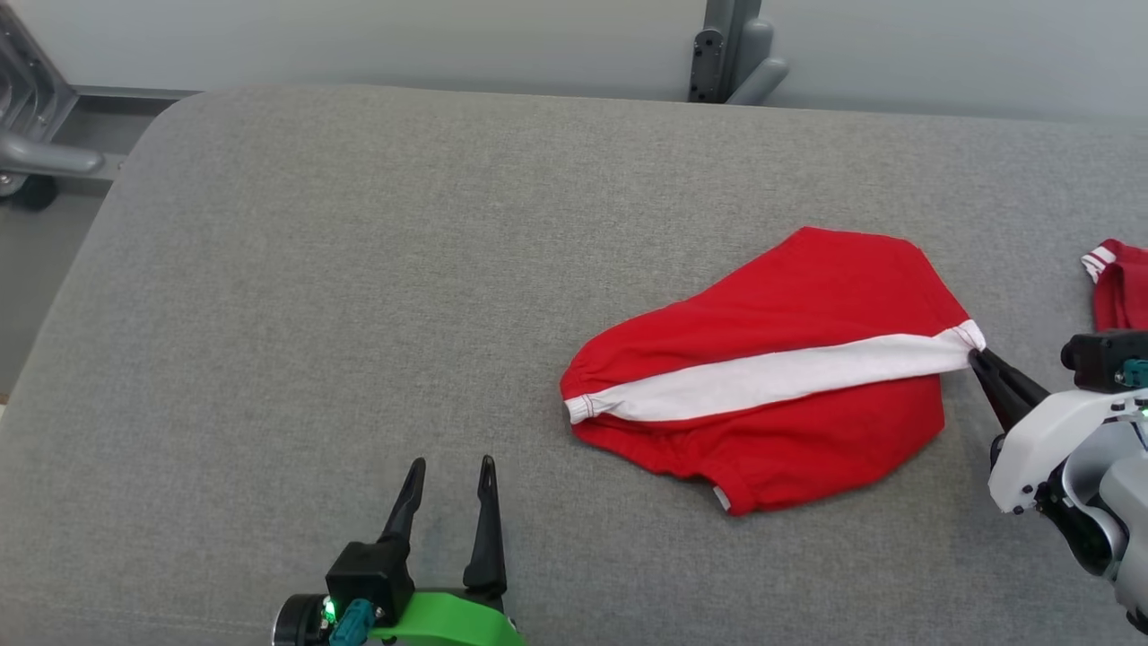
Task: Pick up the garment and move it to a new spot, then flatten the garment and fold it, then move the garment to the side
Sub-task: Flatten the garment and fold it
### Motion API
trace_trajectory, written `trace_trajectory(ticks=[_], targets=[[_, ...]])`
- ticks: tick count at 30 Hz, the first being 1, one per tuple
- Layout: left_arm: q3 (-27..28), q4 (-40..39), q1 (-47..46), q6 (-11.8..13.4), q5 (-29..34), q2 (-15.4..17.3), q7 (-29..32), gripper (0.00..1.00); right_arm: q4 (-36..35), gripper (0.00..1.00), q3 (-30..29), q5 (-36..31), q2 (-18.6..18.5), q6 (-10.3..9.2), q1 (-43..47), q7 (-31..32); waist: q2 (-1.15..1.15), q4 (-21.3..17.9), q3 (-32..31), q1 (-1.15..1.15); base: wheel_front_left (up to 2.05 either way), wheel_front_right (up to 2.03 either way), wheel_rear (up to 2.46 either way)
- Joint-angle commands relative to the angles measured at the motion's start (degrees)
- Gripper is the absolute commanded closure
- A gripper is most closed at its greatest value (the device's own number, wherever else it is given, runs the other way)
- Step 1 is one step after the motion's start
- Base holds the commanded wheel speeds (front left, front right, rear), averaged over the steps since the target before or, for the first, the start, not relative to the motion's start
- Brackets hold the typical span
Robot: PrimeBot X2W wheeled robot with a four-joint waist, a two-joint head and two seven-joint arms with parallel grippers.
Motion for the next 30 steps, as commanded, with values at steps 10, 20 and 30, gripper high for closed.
trace_trajectory(ticks=[10, 20, 30], targets=[[-4.18, 10.39, -6.29, -5.77, -2.16, 0.05, 1.81, 0.0, -4.43, 1.0, -3.9, -3.27, 1.06, -0.09, 4.37, -0.42, 0.0, -4.49, -1.04, 0.0, 0.0, 0.0, 0.0], [-9.49, 20.51, -15.78, -9.72, -5.69, 0.07, 4.23, 0.0, -4.82, 1.0, -4.37, -5.36, 1.01, -0.09, 5.38, -0.44, 0.0, -5.23, -1.29, 0.0, 0.0, 0.0, 0.0], [-14.51, 25.39, -21.06, -9.89, -8.41, 0.07, 3.36, 0.2, -4.92, 1.0, -3.59, -5.36, 0.22, -0.09, 5.1, -0.44, 0.0, -5.21, -0.85, 0.0, 0.0, 0.0, 0.0]])
